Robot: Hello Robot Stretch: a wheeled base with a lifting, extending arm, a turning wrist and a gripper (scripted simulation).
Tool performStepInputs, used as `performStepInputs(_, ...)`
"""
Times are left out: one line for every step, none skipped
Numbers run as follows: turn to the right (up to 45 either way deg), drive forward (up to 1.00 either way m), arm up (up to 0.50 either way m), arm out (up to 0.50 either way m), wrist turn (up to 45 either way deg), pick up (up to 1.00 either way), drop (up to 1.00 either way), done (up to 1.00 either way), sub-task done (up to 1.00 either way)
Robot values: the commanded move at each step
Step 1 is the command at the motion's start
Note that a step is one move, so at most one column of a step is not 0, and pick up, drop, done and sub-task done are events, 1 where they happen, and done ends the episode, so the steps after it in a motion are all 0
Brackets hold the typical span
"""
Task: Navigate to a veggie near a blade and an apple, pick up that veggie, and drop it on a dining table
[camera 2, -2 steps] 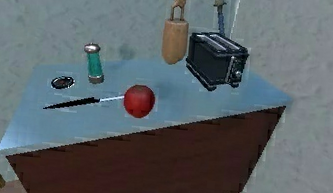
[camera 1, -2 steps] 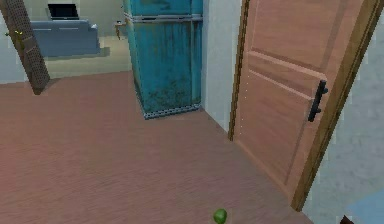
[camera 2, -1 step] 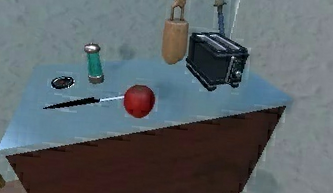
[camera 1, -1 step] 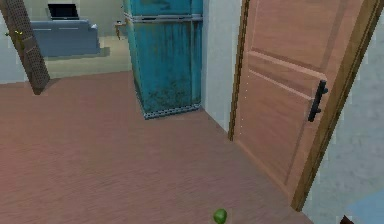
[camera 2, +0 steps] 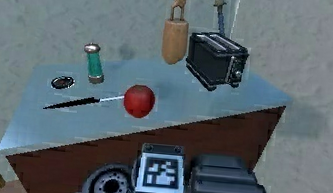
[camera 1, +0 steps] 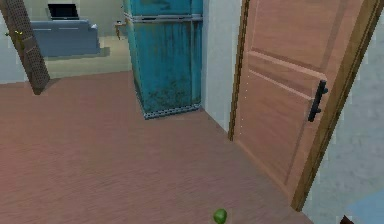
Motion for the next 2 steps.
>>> performStepInputs(0.0,0.00,0.00,0.28,0.0,0.00,0.00,0.00,0.00)
performStepInputs(0.0,0.00,0.00,0.00,45.0,0.00,0.00,0.00,0.00)
